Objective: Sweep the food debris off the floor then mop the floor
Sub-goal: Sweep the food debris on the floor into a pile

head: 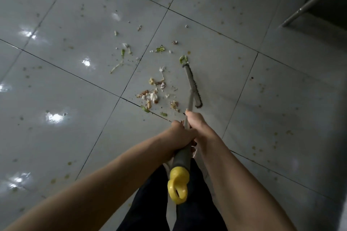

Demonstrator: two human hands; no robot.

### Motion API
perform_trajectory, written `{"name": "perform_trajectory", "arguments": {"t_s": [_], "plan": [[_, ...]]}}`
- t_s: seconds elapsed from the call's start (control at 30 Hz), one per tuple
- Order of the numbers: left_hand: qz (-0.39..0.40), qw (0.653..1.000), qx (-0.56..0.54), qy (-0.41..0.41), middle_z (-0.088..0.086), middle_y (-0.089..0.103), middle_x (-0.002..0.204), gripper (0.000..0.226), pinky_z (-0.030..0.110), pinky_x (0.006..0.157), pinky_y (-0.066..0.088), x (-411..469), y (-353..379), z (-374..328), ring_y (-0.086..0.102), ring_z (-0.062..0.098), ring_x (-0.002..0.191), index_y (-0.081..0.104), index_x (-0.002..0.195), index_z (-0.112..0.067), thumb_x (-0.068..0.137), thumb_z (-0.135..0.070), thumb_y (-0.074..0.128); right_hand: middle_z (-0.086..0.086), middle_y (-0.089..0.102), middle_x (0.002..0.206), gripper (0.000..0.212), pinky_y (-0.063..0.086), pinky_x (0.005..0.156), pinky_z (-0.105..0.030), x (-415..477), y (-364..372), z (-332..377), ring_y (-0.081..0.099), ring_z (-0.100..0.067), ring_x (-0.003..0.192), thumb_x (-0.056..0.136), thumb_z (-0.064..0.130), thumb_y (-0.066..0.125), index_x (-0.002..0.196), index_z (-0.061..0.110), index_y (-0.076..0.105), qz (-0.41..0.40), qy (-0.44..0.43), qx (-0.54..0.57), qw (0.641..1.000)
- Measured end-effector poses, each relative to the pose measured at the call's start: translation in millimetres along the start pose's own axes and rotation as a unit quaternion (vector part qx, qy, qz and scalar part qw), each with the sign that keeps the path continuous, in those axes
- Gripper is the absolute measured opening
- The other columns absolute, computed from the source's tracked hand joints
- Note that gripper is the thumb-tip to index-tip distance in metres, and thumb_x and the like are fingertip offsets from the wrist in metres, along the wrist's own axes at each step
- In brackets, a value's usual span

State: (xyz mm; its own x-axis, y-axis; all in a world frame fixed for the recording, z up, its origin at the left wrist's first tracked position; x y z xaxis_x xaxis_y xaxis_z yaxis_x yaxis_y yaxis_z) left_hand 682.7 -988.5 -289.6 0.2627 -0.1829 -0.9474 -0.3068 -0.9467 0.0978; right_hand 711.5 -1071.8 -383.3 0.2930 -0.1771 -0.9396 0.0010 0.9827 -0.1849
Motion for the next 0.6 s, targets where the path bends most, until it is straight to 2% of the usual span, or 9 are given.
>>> {"name": "perform_trajectory", "arguments": {"t_s": [0.1, 0.17, 0.2, 0.27, 0.33, 0.4, 0.47, 0.53, 0.6], "plan": [[0.046, 0.999, 0.018, -0.004, 0.014, 0.06, 0.076, 0.027, 0.022, 0.042, 0.047, 7.5, 1.5, -1.1, 0.055, 0.015, 0.045, 0.045, 0.111, 0.005, 0.091, -0.013, 0.048, -0.008, 0.049, 0.066, 0.038, 0.029, 0.024, -0.013, -1.8, -12.0, -9.1, 0.045, -0.016, 0.053, 0.101, 0.021, 0.037, 0.123, -0.007, 0.05, -0.041, 0.019, 0.035, 0.998], [0.069, 0.997, 0.039, -0.017, 0.015, 0.061, 0.075, 0.015, 0.031, 0.055, 0.051, 12.1, 0.8, -1.0, 0.055, 0.019, 0.051, 0.051, 0.088, 0.002, 0.088, -0.012, 0.048, -0.017, 0.054, 0.079, 0.039, 0.035, 0.031, -0.016, -0.9, -17.3, -19.3, 0.043, -0.018, 0.054, 0.101, 0.016, 0.036, 0.129, -0.009, 0.045, -0.047, 0.03, 0.066, 0.996], [0.073, 0.995, 0.062, -0.022, 0.017, 0.063, 0.08, 0.017, 0.038, 0.065, 0.054, 15.5, -2.1, 0.7, 0.056, 0.023, 0.059, 0.053, 0.085, 0.003, 0.087, -0.013, 0.048, -0.023, 0.057, 0.095, 0.04, 0.037, 0.04, -0.019, -0.7, -14.9, -24.6, 0.044, -0.021, 0.058, 0.101, 0.014, 0.034, 0.132, -0.009, 0.041, -0.041, 0.037, 0.074, 0.996], [0.065, 0.992, 0.103, -0.036, 0.024, 0.064, 0.099, 0.031, 0.049, 0.091, 0.049, 21.8, -10.9, 5.2, 0.056, 0.026, 0.078, 0.058, 0.102, 0.011, 0.084, -0.014, 0.05, -0.027, 0.054, 0.117, 0.043, 0.037, 0.057, -0.023, 5.8, -2.4, -35.1, 0.05, -0.024, 0.082, 0.102, 0.017, 0.031, 0.137, -0.008, 0.036, -0.022, 0.07, 0.082, 0.994], [0.055, 0.988, 0.139, -0.047, 0.024, 0.063, 0.113, 0.04, 0.048, 0.098, 0.047, 29.6, -23.1, 14.5, 0.06, 0.029, 0.091, 0.056, 0.117, 0.01, 0.087, -0.016, 0.05, -0.022, 0.052, 0.126, 0.046, 0.033, 0.072, -0.027, 11.0, 17.8, -45.5, 0.049, -0.024, 0.113, 0.104, 0.025, 0.027, 0.136, -0.007, 0.035, -0.012, 0.129, 0.122, 0.984], [0.044, 0.98, 0.184, -0.055, 0.023, 0.063, 0.114, 0.034, 0.042, 0.093, 0.05, 32.8, -40.9, 22.7, 0.063, 0.03, 0.093, 0.058, 0.114, 0.007, 0.092, -0.017, 0.048, -0.018, 0.046, 0.137, 0.047, 0.033, 0.076, -0.027, 14.2, 42.3, -50.4, 0.045, -0.027, 0.125, 0.104, 0.029, 0.028, 0.136, -0.005, 0.034, 0.018, 0.156, 0.182, 0.971], [0.055, 0.982, 0.17, -0.055, 0.022, 0.061, 0.092, 0.02, 0.037, 0.073, 0.05, 31.6, -63.8, 29.0, 0.057, 0.026, 0.069, 0.059, 0.095, 0.005, 0.092, -0.012, 0.047, -0.017, 0.054, 0.123, 0.047, 0.039, 0.071, -0.027, 15.3, 66.6, -50.9, 0.054, -0.028, 0.109, 0.103, 0.032, 0.03, 0.135, -0.002, 0.036, 0.032, 0.151, 0.219, 0.963], [0.053, 0.986, 0.142, -0.066, 0.018, 0.056, 0.081, 0.013, 0.03, 0.059, 0.046, 24.3, -85.9, 32.2, 0.05, 0.022, 0.057, 0.055, 0.088, 0.002, 0.09, -0.007, 0.045, -0.016, 0.057, 0.109, 0.046, 0.043, 0.066, -0.029, 15.5, 89.8, -49.9, 0.057, -0.026, 0.092, 0.101, 0.033, 0.034, 0.133, 0.0, 0.039, 0.044, 0.15, 0.234, 0.96], [0.032, 0.989, 0.13, -0.068, 0.019, 0.054, 0.084, 0.013, 0.027, 0.051, 0.045, 16.3, -103.1, 33.4, 0.048, 0.02, 0.054, 0.054, 0.093, 0.003, 0.09, -0.005, 0.043, -0.016, 0.054, 0.125, 0.047, 0.043, 0.072, -0.031, 11.5, 108.4, -43.4, 0.056, -0.027, 0.103, 0.1, 0.035, 0.035, 0.132, 0.0, 0.04, 0.057, 0.155, 0.229, 0.959]]}}
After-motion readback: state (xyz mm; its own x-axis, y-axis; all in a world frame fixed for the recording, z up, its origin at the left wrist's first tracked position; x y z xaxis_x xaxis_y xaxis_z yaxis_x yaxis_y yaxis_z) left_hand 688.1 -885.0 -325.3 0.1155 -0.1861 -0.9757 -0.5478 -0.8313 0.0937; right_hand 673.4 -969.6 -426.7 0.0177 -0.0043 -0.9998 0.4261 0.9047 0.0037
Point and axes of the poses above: each hand's wrist, its own x-axis towards the middle knuckle, its own y-axis out of the palm, z = x × y, the point moved 2 cm from there along x, towards the middle knuckle
